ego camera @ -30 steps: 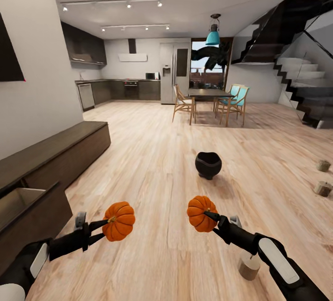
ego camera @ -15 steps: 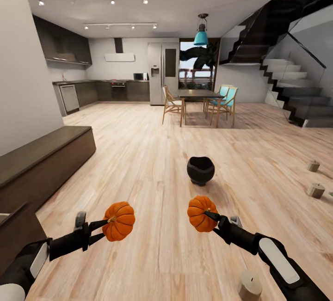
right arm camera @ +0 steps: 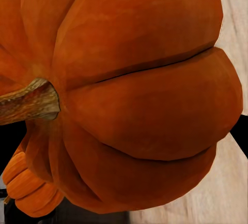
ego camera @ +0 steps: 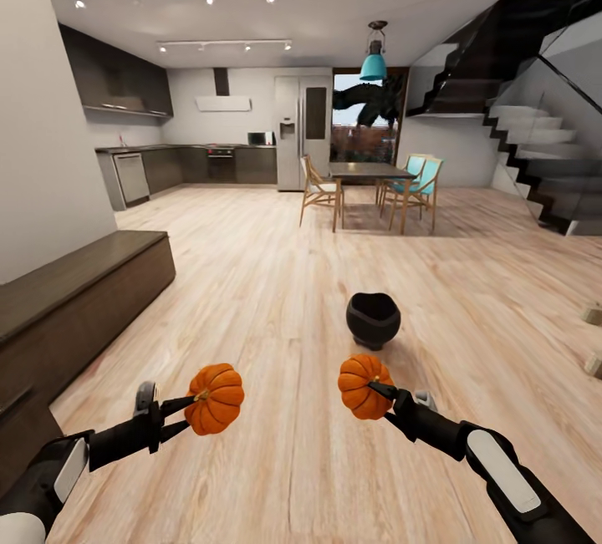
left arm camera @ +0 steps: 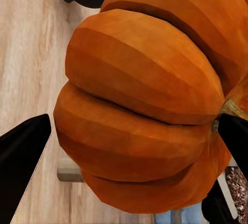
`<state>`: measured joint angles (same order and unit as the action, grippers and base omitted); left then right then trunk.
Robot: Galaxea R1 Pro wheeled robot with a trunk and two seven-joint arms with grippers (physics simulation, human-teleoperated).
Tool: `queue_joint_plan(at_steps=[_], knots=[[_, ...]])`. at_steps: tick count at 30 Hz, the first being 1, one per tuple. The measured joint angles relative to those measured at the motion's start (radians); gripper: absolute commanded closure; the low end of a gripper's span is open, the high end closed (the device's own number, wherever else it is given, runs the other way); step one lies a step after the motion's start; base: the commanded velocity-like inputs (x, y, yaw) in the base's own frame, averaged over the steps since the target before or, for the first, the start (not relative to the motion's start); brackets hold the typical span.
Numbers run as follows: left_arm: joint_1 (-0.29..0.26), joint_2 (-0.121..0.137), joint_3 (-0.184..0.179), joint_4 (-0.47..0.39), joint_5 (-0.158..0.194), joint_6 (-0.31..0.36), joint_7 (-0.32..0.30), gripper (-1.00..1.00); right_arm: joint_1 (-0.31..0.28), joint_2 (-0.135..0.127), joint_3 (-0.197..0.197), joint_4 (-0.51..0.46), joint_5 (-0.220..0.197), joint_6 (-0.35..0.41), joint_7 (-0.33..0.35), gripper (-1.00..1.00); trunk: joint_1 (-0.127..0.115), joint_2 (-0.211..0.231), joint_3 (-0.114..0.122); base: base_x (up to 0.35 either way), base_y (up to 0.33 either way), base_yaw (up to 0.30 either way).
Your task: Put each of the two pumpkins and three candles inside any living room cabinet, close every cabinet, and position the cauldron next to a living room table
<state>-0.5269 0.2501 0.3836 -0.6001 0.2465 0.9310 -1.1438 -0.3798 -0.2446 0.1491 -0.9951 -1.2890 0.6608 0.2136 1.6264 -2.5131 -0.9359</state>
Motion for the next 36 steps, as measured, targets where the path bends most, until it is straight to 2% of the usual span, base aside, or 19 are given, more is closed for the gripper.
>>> queue_joint_plan(at_steps=[18,36], knots=[[0.0,0.0,-0.001,0.0,-0.006,-0.004,0.0,1.0,0.0,0.002,0.0,0.0,0.003,0.0,0.001,1.0,0.0,0.0,0.0,0.019,0.0,0.289],[0.0,0.0,-0.001,0.0,-0.008,-0.005,0.001,1.0,0.0,0.001,0.0,0.0,0.003,0.0,0.001,1.0,0.0,0.0,0.0,0.322,0.06,0.292]])
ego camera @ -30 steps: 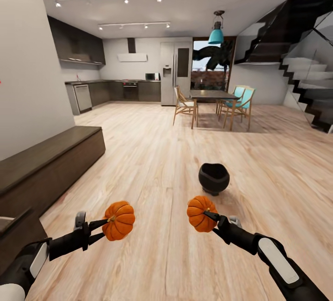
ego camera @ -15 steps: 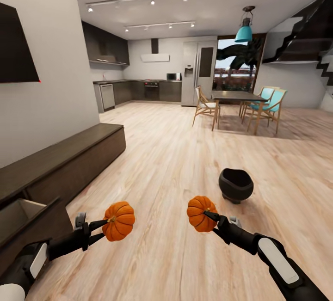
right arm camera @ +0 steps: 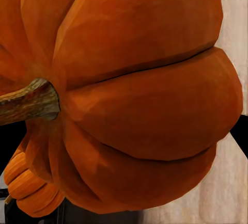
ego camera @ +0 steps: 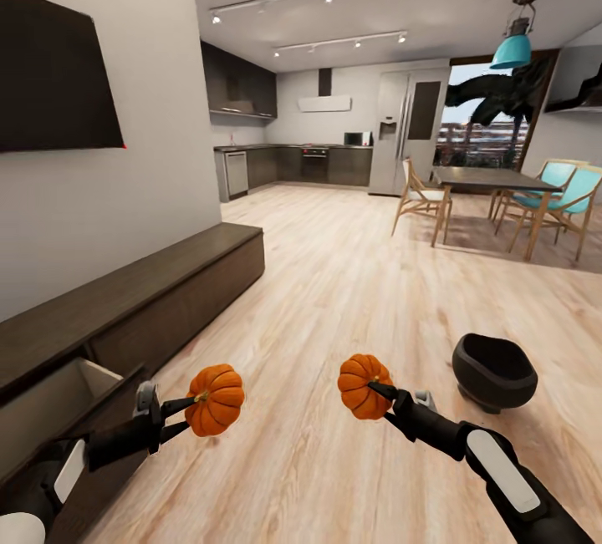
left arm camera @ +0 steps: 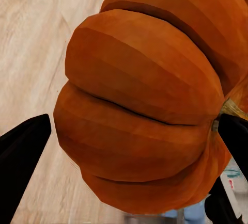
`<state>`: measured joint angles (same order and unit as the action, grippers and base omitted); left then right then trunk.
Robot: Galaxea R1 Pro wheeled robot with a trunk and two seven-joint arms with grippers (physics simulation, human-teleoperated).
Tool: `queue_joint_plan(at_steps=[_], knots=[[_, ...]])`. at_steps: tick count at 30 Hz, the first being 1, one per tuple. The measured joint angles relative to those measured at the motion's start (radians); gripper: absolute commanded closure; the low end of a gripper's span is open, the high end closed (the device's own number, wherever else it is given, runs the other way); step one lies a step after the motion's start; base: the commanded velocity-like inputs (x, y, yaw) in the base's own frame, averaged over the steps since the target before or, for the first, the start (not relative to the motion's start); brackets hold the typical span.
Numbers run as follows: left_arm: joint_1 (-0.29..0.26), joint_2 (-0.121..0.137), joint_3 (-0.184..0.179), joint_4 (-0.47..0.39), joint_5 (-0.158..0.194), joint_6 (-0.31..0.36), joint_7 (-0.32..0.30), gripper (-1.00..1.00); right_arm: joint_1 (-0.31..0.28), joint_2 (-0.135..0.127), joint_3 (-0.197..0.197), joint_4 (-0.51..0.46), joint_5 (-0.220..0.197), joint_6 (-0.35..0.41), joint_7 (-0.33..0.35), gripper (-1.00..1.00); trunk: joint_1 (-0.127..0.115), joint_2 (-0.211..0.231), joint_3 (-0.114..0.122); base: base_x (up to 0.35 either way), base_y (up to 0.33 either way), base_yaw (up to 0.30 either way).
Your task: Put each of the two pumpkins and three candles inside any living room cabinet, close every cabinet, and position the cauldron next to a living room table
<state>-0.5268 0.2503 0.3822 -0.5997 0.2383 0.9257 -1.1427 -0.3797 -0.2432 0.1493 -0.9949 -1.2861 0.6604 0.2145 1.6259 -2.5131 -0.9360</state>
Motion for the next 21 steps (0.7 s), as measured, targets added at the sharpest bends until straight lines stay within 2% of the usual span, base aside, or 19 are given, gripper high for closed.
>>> queue_joint_plan(at_steps=[6,18,21], knots=[[0.0,0.0,0.001,0.0,0.0,0.0,0.0,1.0,0.0,0.0,0.0,0.0,0.0,0.0,0.0,1.0,0.0,0.0,0.0,0.22,0.01,0.272],[0.0,0.0,0.003,0.0,0.008,0.005,-0.006,1.0,0.0,0.0,0.0,-0.001,-0.008,0.001,0.0,1.0,0.001,0.0,0.0,0.019,0.0,0.025],[0.0,0.0,0.003,0.0,0.008,0.004,-0.008,1.0,0.0,0.0,0.0,-0.001,-0.008,0.001,-0.001,1.0,0.001,0.0,0.0,0.0,0.0,0.208]])
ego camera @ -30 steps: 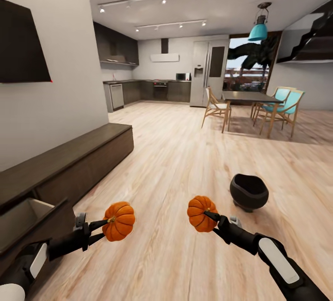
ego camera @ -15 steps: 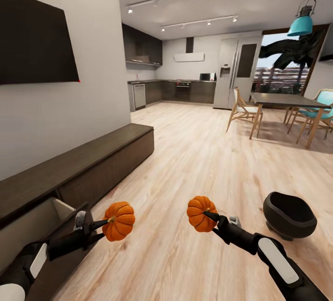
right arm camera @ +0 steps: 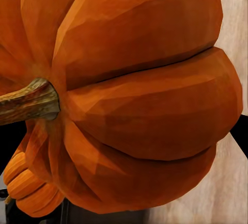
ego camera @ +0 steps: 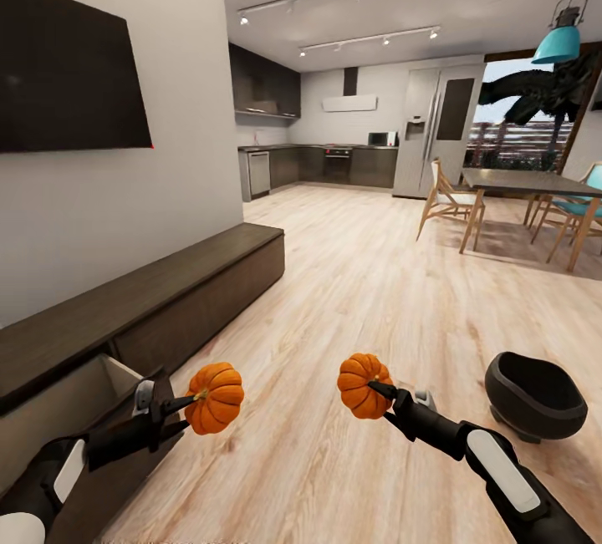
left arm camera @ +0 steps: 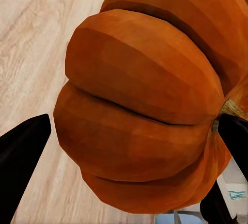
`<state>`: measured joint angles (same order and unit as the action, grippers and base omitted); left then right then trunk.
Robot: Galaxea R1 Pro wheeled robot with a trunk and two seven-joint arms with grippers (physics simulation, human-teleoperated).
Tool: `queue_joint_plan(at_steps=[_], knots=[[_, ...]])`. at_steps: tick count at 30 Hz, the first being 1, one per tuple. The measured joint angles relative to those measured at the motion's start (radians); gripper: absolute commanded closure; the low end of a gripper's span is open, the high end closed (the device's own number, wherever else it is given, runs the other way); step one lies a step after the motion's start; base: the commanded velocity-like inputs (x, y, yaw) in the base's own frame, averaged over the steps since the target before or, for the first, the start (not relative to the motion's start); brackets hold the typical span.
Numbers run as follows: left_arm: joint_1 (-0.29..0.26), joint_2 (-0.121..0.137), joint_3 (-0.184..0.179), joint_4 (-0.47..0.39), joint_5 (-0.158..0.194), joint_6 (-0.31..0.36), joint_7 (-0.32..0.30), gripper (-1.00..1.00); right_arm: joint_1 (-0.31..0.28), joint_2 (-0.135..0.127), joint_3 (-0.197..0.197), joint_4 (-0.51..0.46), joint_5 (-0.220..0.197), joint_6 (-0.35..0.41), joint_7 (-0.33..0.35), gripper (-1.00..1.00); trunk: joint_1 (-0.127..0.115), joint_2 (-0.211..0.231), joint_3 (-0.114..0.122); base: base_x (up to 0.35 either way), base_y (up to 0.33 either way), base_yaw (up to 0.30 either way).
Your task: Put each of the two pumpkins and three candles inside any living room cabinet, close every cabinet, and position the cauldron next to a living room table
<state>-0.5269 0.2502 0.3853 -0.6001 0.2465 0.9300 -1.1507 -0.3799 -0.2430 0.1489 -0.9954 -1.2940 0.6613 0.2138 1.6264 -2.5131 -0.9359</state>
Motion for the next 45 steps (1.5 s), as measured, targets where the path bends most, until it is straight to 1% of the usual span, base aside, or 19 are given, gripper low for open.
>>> queue_joint_plan(at_steps=[7,45], knots=[[0.0,0.0,0.0,0.0,-0.001,-0.002,-0.003,1.0,0.0,-0.001,0.0,0.0,0.002,0.0,0.002,1.0,0.0,0.0,0.0,0.0,0.0,0.279],[0.0,-0.002,-0.002,0.001,-0.006,-0.004,0.008,1.0,0.0,0.0,0.0,0.0,0.008,0.0,-0.001,1.0,-0.017,0.009,0.147,0.0,0.0,0.29]])
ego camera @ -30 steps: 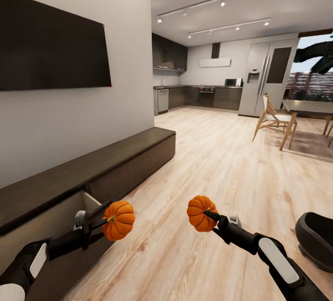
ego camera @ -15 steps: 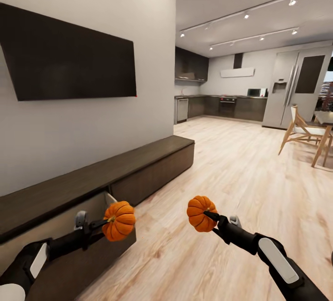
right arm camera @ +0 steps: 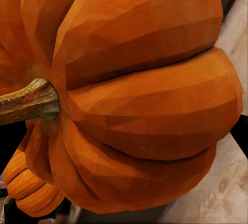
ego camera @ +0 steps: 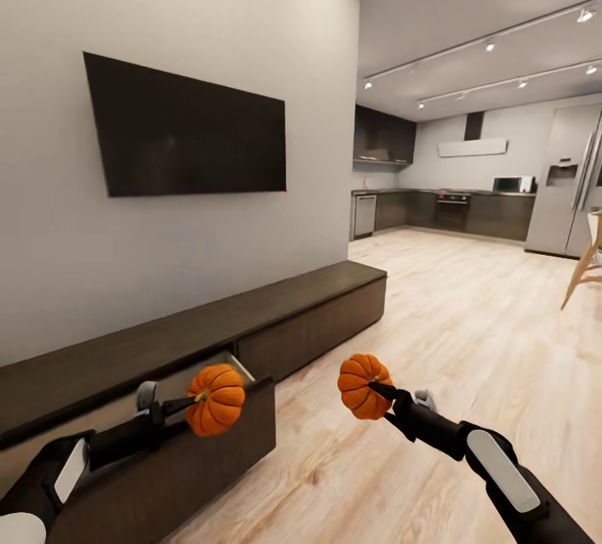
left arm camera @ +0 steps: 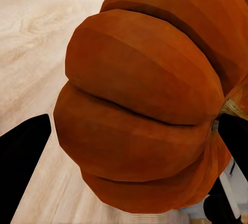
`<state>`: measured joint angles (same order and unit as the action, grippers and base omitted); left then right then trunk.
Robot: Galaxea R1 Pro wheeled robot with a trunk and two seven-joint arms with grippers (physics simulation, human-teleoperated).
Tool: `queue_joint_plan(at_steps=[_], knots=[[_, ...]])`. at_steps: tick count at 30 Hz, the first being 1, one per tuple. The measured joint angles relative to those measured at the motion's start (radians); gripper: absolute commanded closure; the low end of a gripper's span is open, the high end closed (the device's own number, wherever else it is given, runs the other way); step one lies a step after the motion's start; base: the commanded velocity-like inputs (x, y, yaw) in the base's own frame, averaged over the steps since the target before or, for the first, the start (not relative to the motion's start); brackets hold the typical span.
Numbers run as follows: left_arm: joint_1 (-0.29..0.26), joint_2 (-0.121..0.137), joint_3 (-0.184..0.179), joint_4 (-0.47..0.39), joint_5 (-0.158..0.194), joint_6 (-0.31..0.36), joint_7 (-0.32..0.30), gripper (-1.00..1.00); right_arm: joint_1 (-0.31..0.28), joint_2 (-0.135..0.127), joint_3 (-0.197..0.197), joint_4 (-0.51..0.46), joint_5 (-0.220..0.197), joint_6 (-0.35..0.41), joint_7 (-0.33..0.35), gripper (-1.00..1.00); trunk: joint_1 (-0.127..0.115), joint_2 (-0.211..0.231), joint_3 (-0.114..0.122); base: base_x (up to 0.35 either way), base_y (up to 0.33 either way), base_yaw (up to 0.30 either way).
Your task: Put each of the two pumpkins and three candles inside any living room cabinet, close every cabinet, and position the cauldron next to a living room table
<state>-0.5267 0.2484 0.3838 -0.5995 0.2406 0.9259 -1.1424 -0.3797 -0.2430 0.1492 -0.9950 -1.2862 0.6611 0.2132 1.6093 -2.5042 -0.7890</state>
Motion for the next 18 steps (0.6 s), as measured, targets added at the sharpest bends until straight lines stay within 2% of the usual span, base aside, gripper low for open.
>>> queue_joint_plan(at_steps=[11,18], knots=[[0.0,0.0,0.0,0.0,0.0,0.0,0.0,1.0,0.0,0.001,0.0,0.0,0.0,0.0,0.0,1.0,-0.005,0.003,0.043,0.0,0.0,0.28],[0.0,0.0,0.001,0.0,0.008,0.005,0.0,1.0,0.0,0.001,0.0,-0.001,-0.008,0.002,0.0,1.0,-0.008,0.004,0.07,0.0,0.0,0.046]])
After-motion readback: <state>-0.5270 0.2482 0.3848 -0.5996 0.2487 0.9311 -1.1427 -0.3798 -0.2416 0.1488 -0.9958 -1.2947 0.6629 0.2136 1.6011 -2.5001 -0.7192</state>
